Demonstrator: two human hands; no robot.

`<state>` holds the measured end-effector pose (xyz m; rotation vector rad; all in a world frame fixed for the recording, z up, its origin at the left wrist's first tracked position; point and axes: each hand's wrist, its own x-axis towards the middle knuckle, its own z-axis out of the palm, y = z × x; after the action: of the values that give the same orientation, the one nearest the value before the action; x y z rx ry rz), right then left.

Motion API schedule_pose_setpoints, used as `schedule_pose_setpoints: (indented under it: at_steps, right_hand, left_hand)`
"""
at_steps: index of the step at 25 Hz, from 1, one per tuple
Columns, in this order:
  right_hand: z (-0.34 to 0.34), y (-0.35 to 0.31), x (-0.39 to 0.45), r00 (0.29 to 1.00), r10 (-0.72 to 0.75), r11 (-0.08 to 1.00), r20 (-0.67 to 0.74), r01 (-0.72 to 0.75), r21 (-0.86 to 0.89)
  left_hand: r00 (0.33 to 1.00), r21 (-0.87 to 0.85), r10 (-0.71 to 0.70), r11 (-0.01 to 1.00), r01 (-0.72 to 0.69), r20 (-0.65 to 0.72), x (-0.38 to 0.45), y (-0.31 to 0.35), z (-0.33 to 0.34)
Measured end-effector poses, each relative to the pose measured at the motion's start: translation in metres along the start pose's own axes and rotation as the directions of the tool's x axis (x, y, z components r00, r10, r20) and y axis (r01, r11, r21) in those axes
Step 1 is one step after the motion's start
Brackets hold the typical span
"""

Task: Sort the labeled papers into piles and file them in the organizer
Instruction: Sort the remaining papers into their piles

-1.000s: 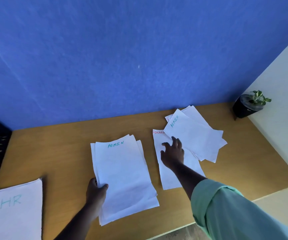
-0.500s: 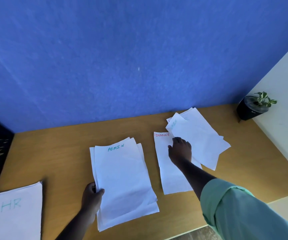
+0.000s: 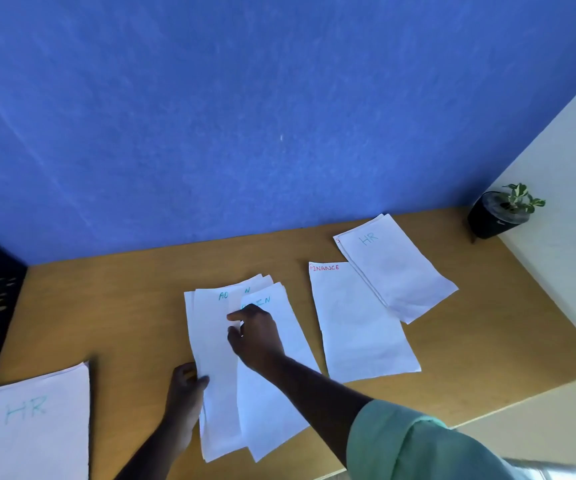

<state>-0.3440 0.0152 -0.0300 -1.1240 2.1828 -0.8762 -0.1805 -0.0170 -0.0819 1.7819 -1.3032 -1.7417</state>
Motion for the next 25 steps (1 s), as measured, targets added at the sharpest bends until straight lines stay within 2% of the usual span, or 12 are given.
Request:
schedule_pose_setpoints:
  at_steps: [4,6,7,8,10,12,14,16,17,20,22,25]
  right_hand:
    - [0.027,-0.013,-0.001,0.990,0.051,0.994,0.132,-0.063,0.085]
    - [0.033,-0.012,-0.006,0.973,0.085,0.979,0.216,-0.122,0.165]
    - [0.032,-0.009,-0.008,0.972,0.097,0.976,0.215,-0.135,0.171]
    - [0.029,-0.005,-0.011,0.980,0.104,0.981,0.168,-0.129,0.145]
    - [0.016,0.011,-0.016,0.993,0.116,0.993,-0.021,-0.116,0.017]
    - [-0.003,0.032,-0.024,0.967,0.178,0.972,-0.185,-0.202,-0.119]
    - [-0.019,0.054,-0.034,0.924,0.311,0.908,-0.223,-0.358,-0.217]
    - [-0.027,0.070,-0.039,0.897,0.414,0.875,-0.153,-0.439,-0.204]
    - [-0.029,0.075,-0.041,0.899,0.425,0.890,-0.105,-0.436,-0.136]
    - [-0.034,0.079,-0.037,0.911,0.411,0.882,0.008,-0.400,0.249]
    - [-0.035,0.069,-0.036,0.922,0.387,0.892,-0.012,-0.371,0.258]
    - [-0.034,0.041,-0.041,0.944,0.269,0.956,-0.193,-0.236,0.177]
  left_hand:
    - [0.996,-0.074,0.038,0.997,-0.033,0.077,-0.006,0.002,-0.003]
    - [0.991,0.003,0.079,0.997,-0.080,0.109,-0.009,0.002,-0.004]
    - [0.989,0.050,0.094,0.994,-0.100,0.111,-0.009,0.002,-0.004]
    - [0.991,0.099,0.096,0.989,-0.106,0.095,-0.009,0.002,-0.004]
    - [0.995,0.174,0.088,0.980,-0.095,0.045,-0.006,0.003,-0.003]
    - [0.995,0.211,0.082,0.973,-0.091,0.051,-0.002,0.003,-0.003]
    - [0.994,0.213,0.079,0.973,-0.094,0.076,0.000,0.000,-0.004]
    - [0.991,0.197,0.090,0.974,-0.108,0.097,0.002,-0.003,-0.006]
    - [0.988,0.188,0.102,0.974,-0.123,0.116,0.001,-0.004,-0.006]
    - [0.971,0.168,0.174,0.965,-0.201,0.163,-0.007,0.003,-0.003]
    - [0.960,0.170,0.234,0.951,-0.259,0.156,-0.010,0.012,-0.002]
    - [0.932,0.142,0.346,0.923,-0.359,0.105,-0.019,0.036,0.001]
